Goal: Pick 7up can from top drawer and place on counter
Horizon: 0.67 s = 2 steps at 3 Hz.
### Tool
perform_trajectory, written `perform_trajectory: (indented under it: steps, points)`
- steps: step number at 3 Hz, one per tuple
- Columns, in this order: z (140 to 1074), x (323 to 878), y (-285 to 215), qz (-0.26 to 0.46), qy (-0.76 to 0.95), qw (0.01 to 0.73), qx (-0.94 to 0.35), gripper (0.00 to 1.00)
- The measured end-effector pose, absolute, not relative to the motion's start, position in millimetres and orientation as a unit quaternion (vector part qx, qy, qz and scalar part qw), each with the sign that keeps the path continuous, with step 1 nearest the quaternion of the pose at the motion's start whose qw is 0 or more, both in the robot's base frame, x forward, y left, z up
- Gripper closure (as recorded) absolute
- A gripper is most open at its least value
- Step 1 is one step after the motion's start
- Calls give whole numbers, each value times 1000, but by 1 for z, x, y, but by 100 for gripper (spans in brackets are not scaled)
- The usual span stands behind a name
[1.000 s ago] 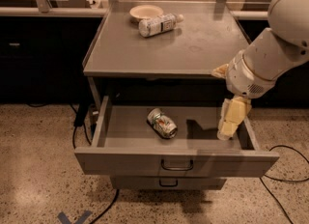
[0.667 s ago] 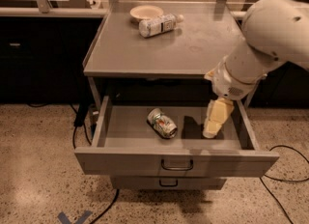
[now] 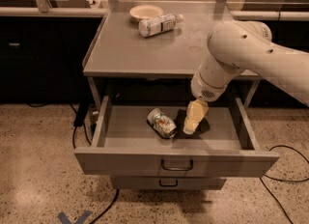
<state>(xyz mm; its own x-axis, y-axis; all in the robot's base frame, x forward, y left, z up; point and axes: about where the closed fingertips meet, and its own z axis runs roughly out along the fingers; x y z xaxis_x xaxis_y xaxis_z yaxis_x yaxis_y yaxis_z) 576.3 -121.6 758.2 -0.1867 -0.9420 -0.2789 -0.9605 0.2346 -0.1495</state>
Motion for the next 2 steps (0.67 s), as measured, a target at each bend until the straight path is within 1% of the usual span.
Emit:
perform_trajectory:
  steps: [1, 2]
  points:
    - [736, 576, -113, 44, 774, 154, -613, 0]
    - [707, 579, -90, 61, 769, 151, -618, 0]
